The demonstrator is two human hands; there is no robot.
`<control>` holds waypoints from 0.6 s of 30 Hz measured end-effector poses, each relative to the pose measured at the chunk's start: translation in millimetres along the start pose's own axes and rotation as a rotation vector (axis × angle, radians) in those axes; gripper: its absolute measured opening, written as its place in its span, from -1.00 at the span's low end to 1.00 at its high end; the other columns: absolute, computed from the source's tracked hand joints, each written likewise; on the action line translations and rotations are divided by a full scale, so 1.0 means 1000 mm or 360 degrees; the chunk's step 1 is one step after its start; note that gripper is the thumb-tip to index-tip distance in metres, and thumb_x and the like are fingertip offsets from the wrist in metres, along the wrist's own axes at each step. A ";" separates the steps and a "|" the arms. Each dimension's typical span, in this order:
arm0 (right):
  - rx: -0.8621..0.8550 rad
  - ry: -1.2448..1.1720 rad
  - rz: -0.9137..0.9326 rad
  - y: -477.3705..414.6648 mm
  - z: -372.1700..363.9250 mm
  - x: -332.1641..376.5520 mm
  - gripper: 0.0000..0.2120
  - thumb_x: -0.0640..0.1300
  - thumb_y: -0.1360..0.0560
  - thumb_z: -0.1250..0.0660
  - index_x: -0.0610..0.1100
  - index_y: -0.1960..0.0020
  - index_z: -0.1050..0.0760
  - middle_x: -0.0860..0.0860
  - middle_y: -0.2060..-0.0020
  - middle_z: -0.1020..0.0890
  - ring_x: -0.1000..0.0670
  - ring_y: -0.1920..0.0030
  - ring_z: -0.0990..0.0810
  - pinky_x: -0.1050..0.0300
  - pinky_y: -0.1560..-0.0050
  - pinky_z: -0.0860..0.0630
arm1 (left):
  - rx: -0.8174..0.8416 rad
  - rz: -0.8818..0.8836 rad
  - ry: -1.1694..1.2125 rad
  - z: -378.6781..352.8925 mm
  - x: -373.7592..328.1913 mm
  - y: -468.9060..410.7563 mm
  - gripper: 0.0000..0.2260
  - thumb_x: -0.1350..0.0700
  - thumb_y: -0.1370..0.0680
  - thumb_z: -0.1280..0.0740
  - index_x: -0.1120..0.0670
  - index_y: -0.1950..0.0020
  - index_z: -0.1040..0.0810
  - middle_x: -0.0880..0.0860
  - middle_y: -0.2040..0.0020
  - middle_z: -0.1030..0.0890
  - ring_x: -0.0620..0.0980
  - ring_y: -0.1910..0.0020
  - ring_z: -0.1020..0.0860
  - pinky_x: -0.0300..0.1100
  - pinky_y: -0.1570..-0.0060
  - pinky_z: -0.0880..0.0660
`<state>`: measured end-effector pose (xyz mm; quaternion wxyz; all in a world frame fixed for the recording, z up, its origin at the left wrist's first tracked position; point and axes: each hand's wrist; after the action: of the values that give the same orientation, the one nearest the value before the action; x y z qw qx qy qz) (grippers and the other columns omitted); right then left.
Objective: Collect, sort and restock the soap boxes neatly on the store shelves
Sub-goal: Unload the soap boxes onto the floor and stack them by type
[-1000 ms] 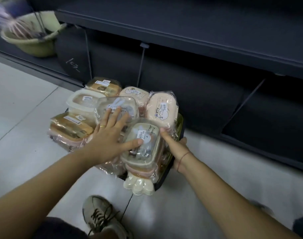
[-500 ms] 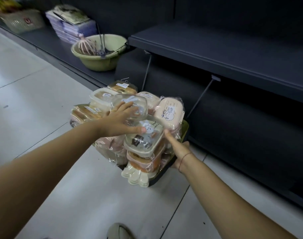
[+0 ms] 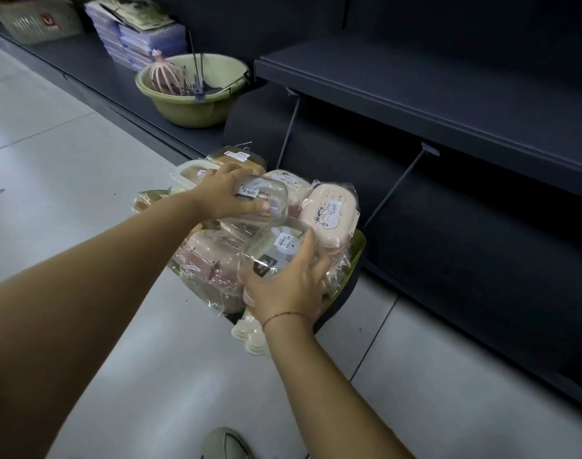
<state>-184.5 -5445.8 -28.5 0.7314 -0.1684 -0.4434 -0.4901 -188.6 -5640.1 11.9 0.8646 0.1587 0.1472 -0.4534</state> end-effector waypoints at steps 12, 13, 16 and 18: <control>-0.0085 -0.0137 0.0069 -0.001 0.027 -0.015 -0.14 0.26 -0.23 -0.54 0.14 -0.41 -0.22 0.04 -0.34 -0.18 -0.07 -0.22 -0.44 0.04 -0.12 -0.49 | -0.0028 0.0206 0.0186 -0.023 -0.008 0.018 -0.03 -0.30 -0.19 -0.54 0.12 -0.45 -0.29 0.10 -0.32 -0.45 0.09 -0.26 -0.44 0.01 -0.28 -0.40; -0.0053 -0.0208 0.0079 0.000 0.033 -0.019 -0.18 0.22 -0.25 -0.54 0.15 -0.40 -0.25 0.06 -0.33 -0.21 -0.02 -0.19 -0.44 0.14 -0.07 -0.46 | -0.0073 0.0223 0.0250 -0.024 -0.007 0.021 -0.05 -0.28 -0.19 -0.56 0.12 -0.43 -0.31 0.08 -0.29 -0.46 0.05 -0.22 -0.45 -0.03 -0.25 -0.42; 0.0152 -0.0342 0.0104 0.003 0.059 -0.041 -0.26 0.05 -0.35 -0.54 0.12 -0.43 -0.28 0.09 -0.29 -0.26 0.21 -0.04 -0.37 0.52 0.10 -0.30 | -0.0206 0.0234 0.0451 -0.028 -0.009 0.035 -0.12 -0.20 -0.26 -0.58 0.12 -0.43 -0.31 -0.03 -0.21 -0.46 -0.04 -0.16 -0.44 -0.12 -0.21 -0.43; 0.0330 -0.0472 0.0028 0.006 0.075 -0.055 -0.30 -0.03 -0.40 -0.49 0.13 -0.45 -0.25 0.10 -0.25 -0.24 0.23 -0.04 -0.38 0.55 0.11 -0.31 | -0.0266 0.0184 0.0488 -0.035 -0.018 0.047 -0.19 -0.18 -0.31 -0.55 0.09 -0.43 -0.31 -0.07 -0.17 -0.43 -0.06 -0.16 -0.43 -0.17 -0.16 -0.44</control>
<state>-222.4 -5360.6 -30.5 0.6755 -0.1665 -0.5930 -0.4053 -163.3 -5587.8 -5.9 0.8669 0.1617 0.3051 -0.3596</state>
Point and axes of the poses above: each hand's wrist, its own y-axis away from the middle knuckle, its own z-axis out of the back of the hand, x = y × z
